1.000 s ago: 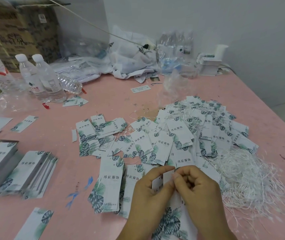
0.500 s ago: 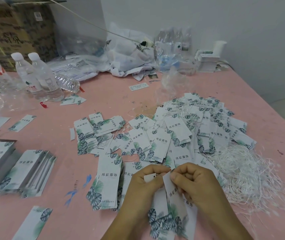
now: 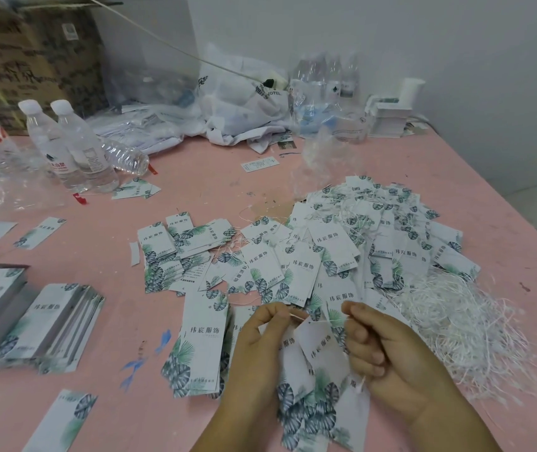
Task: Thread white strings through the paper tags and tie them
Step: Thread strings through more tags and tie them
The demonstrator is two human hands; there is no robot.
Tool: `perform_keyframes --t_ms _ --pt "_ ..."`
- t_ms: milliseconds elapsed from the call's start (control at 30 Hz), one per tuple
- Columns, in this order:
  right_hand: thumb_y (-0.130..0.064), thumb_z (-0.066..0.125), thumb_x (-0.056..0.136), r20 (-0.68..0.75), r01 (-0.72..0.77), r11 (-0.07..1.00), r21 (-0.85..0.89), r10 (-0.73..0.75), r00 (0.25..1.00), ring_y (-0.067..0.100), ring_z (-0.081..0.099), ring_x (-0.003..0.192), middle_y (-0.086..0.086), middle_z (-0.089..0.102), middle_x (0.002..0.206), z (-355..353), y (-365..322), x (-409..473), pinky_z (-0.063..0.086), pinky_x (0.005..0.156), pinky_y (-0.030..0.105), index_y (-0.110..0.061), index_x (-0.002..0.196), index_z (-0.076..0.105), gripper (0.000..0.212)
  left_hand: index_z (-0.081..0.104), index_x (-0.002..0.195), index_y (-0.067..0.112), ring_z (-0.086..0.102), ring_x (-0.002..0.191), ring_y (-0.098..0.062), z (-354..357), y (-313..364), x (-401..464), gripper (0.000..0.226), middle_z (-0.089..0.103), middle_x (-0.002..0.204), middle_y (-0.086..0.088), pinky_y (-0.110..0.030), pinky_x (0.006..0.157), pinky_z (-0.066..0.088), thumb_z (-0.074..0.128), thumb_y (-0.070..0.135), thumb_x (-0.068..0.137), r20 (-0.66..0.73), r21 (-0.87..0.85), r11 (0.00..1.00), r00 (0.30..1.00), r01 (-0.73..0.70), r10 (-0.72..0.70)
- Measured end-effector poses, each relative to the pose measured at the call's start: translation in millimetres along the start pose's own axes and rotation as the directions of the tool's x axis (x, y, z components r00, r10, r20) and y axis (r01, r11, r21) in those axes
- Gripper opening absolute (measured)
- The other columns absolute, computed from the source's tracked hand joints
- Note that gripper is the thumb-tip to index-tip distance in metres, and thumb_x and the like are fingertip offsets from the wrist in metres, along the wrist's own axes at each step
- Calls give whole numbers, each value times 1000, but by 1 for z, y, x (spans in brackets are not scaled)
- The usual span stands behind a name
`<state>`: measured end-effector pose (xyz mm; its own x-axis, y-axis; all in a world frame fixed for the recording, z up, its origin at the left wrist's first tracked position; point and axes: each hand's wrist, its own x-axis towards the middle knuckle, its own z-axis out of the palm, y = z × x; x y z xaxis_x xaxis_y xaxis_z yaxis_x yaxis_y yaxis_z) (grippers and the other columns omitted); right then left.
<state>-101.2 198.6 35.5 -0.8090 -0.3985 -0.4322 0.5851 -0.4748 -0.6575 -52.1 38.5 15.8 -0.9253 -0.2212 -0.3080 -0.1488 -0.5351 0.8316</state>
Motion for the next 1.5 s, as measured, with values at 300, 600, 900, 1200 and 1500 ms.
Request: perform_keyframes --t_ms 300,600,900,1200,1500 --pt "-54 73 75 100 433 503 -748 -559 823 15 55 50 4 57 58 16 31 -8 55 51 28 -34 98 73 30 61 76 19 64 65 -20 6 0 -7 20 70 76 -8 -28 59 51 61 18 96 76 129 988 995 -81 71" --pt "-29 72 80 132 442 408 -799 -598 790 36 64 65 12 59 62 14 40 -6 57 62 54 -33 86 73 7 63 74 19 66 64 -17 9 0 -10 24 66 73 -12 -21 55 52 58 12 96 99 161 980 990 -120 105" --pt "-13 73 78 231 443 186 -877 -646 728 3 50 50 -16 54 55 17 43 -8 53 55 25 -29 74 65 19 70 77 30 71 75 -22 7 -6 -5 55 77 93 -10 -38 69 53 38 75 73 -57 94 995 997 -39 45" --pt "-20 71 74 288 437 28 -899 -714 638 12 45 51 -1 48 59 24 46 -11 43 48 26 -27 76 60 13 72 78 28 71 70 -20 7 -11 -5 61 75 79 -10 -29 61 57 33 76 81 0 222 973 998 -69 71" --pt "-27 66 73 273 438 41 -898 -729 628 12 45 52 0 48 60 24 48 -9 42 48 24 -29 76 60 7 72 86 12 64 73 -26 5 -9 -7 42 70 83 -20 -33 62 52 51 48 85 54 77 997 998 -16 12"
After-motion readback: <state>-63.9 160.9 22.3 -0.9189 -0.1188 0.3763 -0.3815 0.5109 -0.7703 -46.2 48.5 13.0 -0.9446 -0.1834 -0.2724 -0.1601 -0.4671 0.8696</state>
